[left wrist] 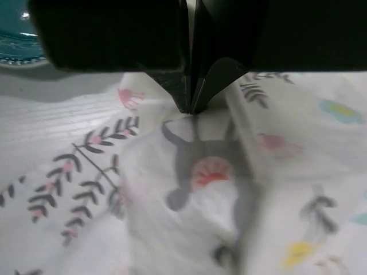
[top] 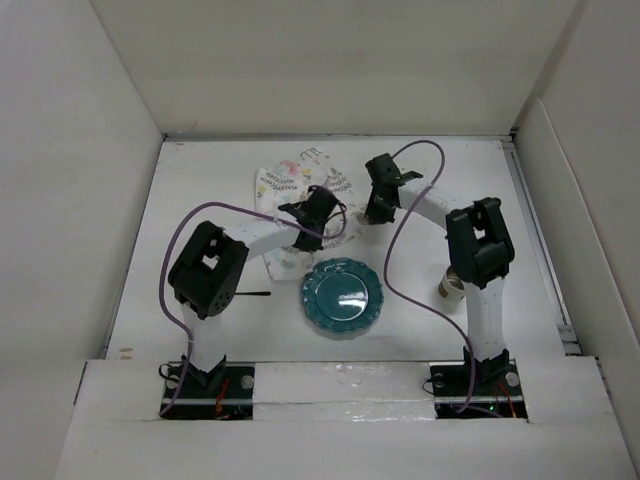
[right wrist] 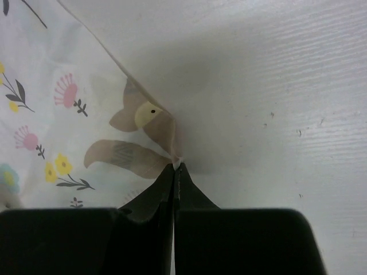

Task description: Set the dinner table for one person

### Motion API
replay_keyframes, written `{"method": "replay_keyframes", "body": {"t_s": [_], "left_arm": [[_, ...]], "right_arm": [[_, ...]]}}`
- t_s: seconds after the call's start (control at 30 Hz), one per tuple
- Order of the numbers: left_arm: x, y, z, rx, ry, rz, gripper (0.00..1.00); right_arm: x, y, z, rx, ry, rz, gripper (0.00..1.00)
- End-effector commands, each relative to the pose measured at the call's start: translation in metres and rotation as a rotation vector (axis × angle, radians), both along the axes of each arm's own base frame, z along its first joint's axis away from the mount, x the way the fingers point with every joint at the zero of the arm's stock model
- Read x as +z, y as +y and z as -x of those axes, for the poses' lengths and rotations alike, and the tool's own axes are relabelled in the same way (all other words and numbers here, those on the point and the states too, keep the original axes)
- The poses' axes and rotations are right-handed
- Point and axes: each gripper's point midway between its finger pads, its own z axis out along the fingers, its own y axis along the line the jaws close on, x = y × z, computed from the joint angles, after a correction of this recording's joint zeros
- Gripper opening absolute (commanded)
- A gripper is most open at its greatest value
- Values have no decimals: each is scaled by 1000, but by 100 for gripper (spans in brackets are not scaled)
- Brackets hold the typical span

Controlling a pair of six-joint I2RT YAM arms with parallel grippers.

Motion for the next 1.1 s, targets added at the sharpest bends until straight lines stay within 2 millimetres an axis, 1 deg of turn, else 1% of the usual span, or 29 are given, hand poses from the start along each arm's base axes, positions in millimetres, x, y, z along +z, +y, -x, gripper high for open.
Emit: {"method": "replay_keyframes", "body": {"t_s": [0.0, 0.03, 0.07, 0.1, 0.13, 0.17, 0.2, 0.23, 0.3, 0.33, 0.37, 0.4, 0.47, 0.5, 0.53, 0.57, 0.63, 0.67, 0.73, 0.77, 0.8, 0.83, 0.87, 0.9, 0.93, 0.97, 1.0, 1.03, 1.07], "left_arm": [[56, 30, -36, 110, -134, 159, 0], [64, 30, -39, 107, -122, 243, 0], [83, 36, -46, 123, -152, 316, 0], [97, 58, -65, 190, -192, 387, 0], [111, 52, -66, 153, -181, 497, 0], [132, 58, -73, 159, -223, 563, 0], [154, 61, -85, 175, -273, 659, 0], [168, 83, -97, 221, -307, 714, 0], [222, 86, -111, 167, -396, 889, 0], [243, 93, -115, 182, -401, 986, 0], [260, 95, -120, 173, -427, 1025, 0], [299, 96, -127, 135, -495, 1065, 0], [327, 92, -133, 109, -509, 1094, 0], [354, 92, -133, 88, -545, 1093, 0], [363, 93, -133, 80, -562, 1088, 0], [367, 82, -129, 42, -571, 1064, 0], [351, 71, -123, 45, -533, 982, 0], [323, 53, -113, 15, -472, 922, 0], [288, 33, -101, -17, -400, 898, 2], [279, 25, -92, -29, -381, 896, 12], [244, 14, -80, -27, -313, 889, 17], [226, 12, -71, -7, -277, 879, 22], [225, 13, -67, -6, -292, 892, 28], [199, 11, -56, 17, -245, 896, 31], [189, 12, -51, 32, -227, 900, 32], [187, 13, -46, 38, -223, 906, 36], [171, 16, -39, 57, -195, 896, 36], [166, 14, -35, 59, -183, 892, 37], [164, 16, -32, 67, -180, 886, 37]], "right_arm": [[22, -2, -18, -36, -69, -51, 0], [31, -5, -26, -49, -112, -73, 0], [57, -2, -29, -45, -170, -108, 0], [73, -8, -35, -57, -211, -125, 0], [91, -14, -43, -64, -263, -142, 0], [120, -18, -45, -60, -324, -163, 0], [138, -21, -48, -57, -361, -181, 0], [158, -24, -51, -54, -403, -196, 0], [216, -33, -55, -31, -512, -244, 0], [237, -35, -55, -20, -549, -264, 0], [258, -38, -55, 2, -578, -302, 0], [298, -39, -55, 13, -652, -335, 0], [336, -41, -49, 56, -707, -368, 0], [368, -42, -46, 68, -771, -377, 0], [383, -46, -37, 70, -795, -368, 0], [392, -50, -33, 79, -816, -362, 0], [394, -48, -23, 113, -828, -372, 0], [381, -46, -23, 129, -798, -367, 0], [371, -46, -23, 135, -770, -355, 0], [361, -38, -26, 161, -742, -355, 0], [357, -36, -29, 170, -729, -355, 0], [351, -31, -28, 184, -706, -351, 0], [351, -30, -35, 188, -707, -340, 0], [352, -21, -34, 207, -704, -343, 0], [351, -16, -35, 217, -695, -339, 0], [359, -3, -37, 242, -708, -348, 0], [362, 6, -38, 258, -708, -356, 0], [364, 15, -36, 273, -700, -363, 0], [370, 37, -30, 315, -702, -390, 0]]}}
